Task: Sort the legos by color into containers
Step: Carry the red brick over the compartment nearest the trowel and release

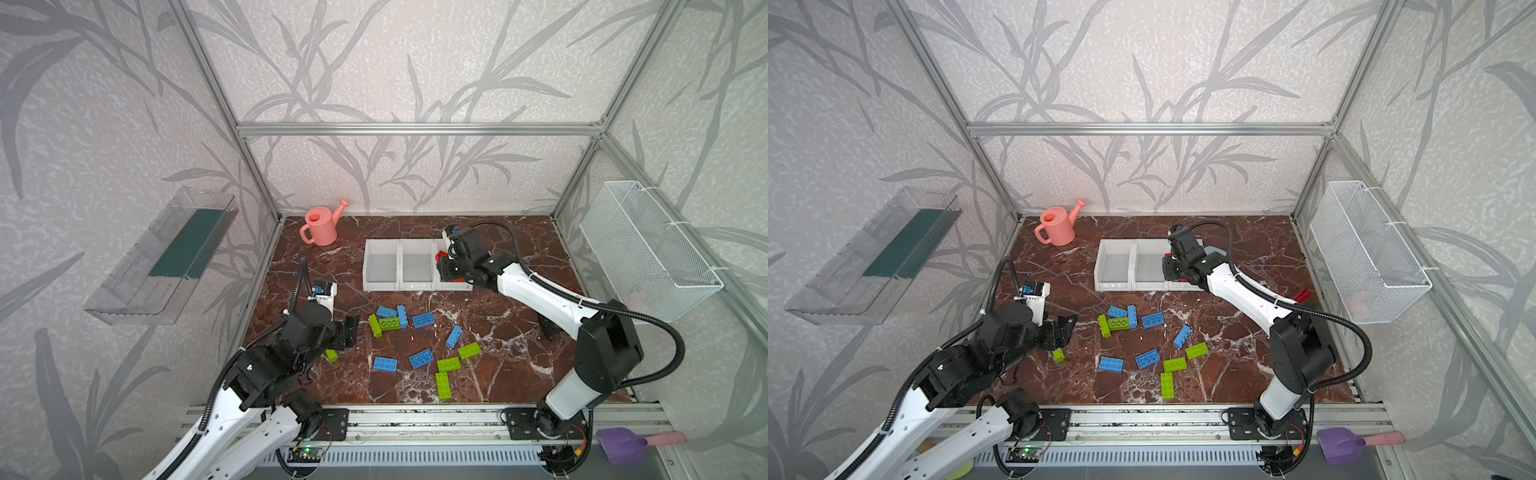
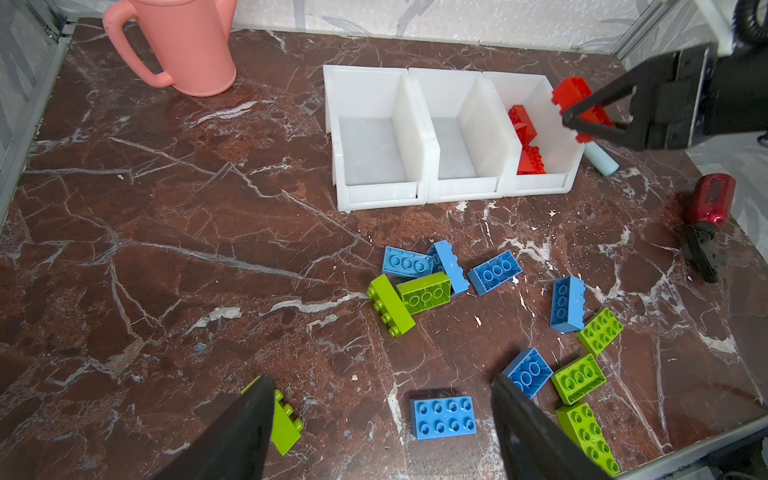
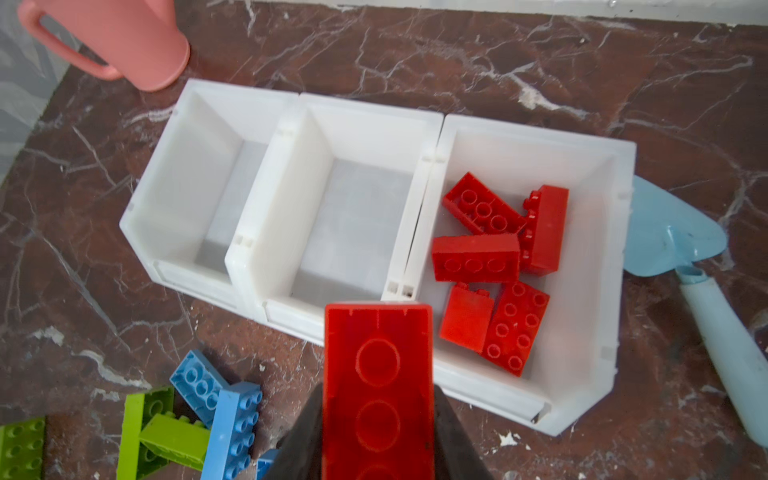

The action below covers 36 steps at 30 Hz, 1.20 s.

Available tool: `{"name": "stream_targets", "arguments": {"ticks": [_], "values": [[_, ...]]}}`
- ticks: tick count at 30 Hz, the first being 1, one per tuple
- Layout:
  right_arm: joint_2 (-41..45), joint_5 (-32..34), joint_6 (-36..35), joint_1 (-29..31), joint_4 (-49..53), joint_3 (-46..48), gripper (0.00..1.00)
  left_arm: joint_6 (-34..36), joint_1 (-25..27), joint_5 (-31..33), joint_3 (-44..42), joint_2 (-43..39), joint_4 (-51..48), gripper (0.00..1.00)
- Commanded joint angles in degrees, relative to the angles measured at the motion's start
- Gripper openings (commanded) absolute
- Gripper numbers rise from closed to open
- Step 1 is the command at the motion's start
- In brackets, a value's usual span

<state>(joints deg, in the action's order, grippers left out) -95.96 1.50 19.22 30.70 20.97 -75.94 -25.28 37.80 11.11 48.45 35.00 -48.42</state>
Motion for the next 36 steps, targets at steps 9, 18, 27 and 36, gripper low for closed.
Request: {"name": "stream_targets", "arguments": {"ticks": [9,18,27,36], "values": [[-13.71,-13.65,0.92,-9.1,-0.44,-9.32,0.37,-0.44,-0.55,1.73,-0.59,1.28,-1.12,0.96],[-12.58,-16.3,2.36,-10.57,-4.02,-7.72,0.75,-0.26,-0.99,0.65,-0.28,3.87,-1.34,0.99],[5.56,-19.02,4.0,-10.57,-14.88,10.8,0.86,-0.36,-0.82,-0.57,0.0,9.32,-1.24,0.99],[21.7,-22.32,4.58,-10.35,-21.48,29.93,0.98,-4.44,0.29,-5.2,0.34,15.96,-1.7,0.99]]}}
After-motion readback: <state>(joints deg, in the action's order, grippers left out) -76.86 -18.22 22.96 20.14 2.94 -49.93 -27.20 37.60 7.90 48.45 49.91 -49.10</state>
